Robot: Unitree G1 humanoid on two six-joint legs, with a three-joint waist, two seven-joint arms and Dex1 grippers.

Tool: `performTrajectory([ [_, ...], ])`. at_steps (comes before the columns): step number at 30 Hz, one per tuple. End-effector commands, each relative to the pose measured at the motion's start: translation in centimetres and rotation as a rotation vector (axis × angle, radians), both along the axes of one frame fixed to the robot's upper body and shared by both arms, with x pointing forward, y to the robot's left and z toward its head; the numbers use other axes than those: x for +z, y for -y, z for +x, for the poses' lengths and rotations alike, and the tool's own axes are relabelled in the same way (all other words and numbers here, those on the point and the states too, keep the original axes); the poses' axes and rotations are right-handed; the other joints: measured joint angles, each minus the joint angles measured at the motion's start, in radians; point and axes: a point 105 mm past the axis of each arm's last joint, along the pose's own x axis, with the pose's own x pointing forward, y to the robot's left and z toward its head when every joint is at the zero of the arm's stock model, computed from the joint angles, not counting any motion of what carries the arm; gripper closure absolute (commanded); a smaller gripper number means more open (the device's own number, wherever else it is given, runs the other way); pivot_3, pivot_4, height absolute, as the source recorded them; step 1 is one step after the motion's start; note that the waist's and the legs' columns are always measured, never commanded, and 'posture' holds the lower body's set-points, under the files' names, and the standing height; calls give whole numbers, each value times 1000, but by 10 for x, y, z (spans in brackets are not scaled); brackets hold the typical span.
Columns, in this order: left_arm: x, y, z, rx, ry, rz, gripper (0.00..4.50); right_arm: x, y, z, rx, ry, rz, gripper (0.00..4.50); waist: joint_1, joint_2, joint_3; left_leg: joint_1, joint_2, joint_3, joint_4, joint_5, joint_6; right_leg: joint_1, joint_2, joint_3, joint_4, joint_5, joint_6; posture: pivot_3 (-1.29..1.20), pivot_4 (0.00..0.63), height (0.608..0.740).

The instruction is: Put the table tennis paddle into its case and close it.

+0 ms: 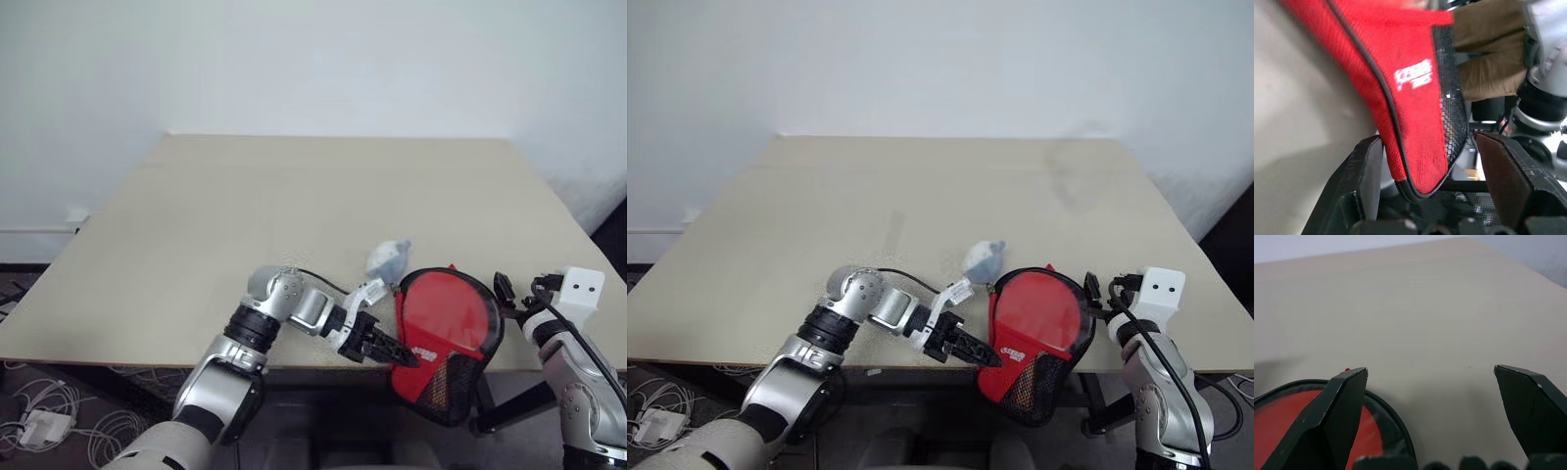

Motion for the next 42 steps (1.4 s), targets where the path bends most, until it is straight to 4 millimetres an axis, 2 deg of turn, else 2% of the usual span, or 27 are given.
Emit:
performTrajectory([
  [1, 22, -1, 7, -59, 237, -144, 1338, 22, 1, 3, 6, 75, -18, 0, 1, 0, 0, 0, 0, 0, 0, 0, 0, 0, 0, 0, 0, 0, 0, 0, 0, 728],
  [5, 34, -6, 20, -62, 555, -284, 1338, 33, 4, 3, 4, 109, -8, 0, 2, 0, 0, 0, 0, 1, 0, 0, 0, 1, -1, 0, -1, 0, -1, 0, 0, 728],
  [8, 41, 6, 32, -6, 697, -381, 1338, 37, 7, 5, 0, 118, -7, 0, 5, 0, 0, 0, 0, 1, 1, 0, 0, 1, -1, 0, -1, -1, -2, 0, 0, 728],
  [15, 3, 52, 30, -50, 866, -345, 1338, 39, 9, 10, 2, 113, -17, 0, 4, 0, 0, 0, 0, 1, 1, 0, 0, 2, 0, 0, -2, 0, -1, 0, 0, 728],
  [18, -9, 61, 22, -111, 904, -330, 1338, 40, 7, 10, 4, 116, -18, 0, 2, 0, 0, 0, 0, 1, 1, 0, 0, 1, 0, 0, -2, 0, 0, 0, 0, 728],
  [21, -18, 66, 25, -118, 977, -301, 1338, 40, 7, 9, 2, 116, -17, 0, 2, 0, 0, 0, 0, 0, 1, 0, 0, 1, 0, 0, -1, 0, 0, 0, 0, 728],
  [24, -30, 64, 26, -121, 971, -269, 1338, 38, 8, 8, 0, 108, -19, 0, 2, 0, 0, 0, 0, 1, 1, 0, 0, 1, 0, 0, -1, 0, 0, 0, 0, 728],
  [27, -52, 55, 29, -106, 920, -185, 1338, 39, 8, 8, -1, 109, -22, 0, 3, 0, 0, 0, 0, 0, 1, 0, 0, 2, 0, 0, -1, 0, 0, 0, 0, 728],
  [29, -72, 46, 26, -137, 897, -111, 1338, 41, 8, 7, -3, 113, -22, 0, 2, 0, -1, 1, 0, 0, 2, 0, 1, 3, 0, 0, -2, 0, 0, 0, 0, 728],
  [31, -83, 41, 22, -154, 871, -85, 1338, 41, 8, 7, -2, 115, -20, 0, 2, -1, -2, 2, 0, 0, 2, 0, 1, 4, 0, 0, -2, 0, 0, 0, 0, 728],
  [36, -85, 42, 21, -135, 817, -69, 1338, 44, -1, 13, 42, 120, -2, 0, 2, -1, -4, 3, 0, -2, 2, 0, 1, 6, 0, -2, -3, -1, -1, 0, 0, 728],
  [42, -89, 43, 20, -135, 785, -47, 1338, 64, -38, 40, 225, 146, 42, 0, 1, -1, -5, 8, 0, -3, 1, 0, 1, 12, 0, -3, -4, -2, -2, 0, 0, 728],
])
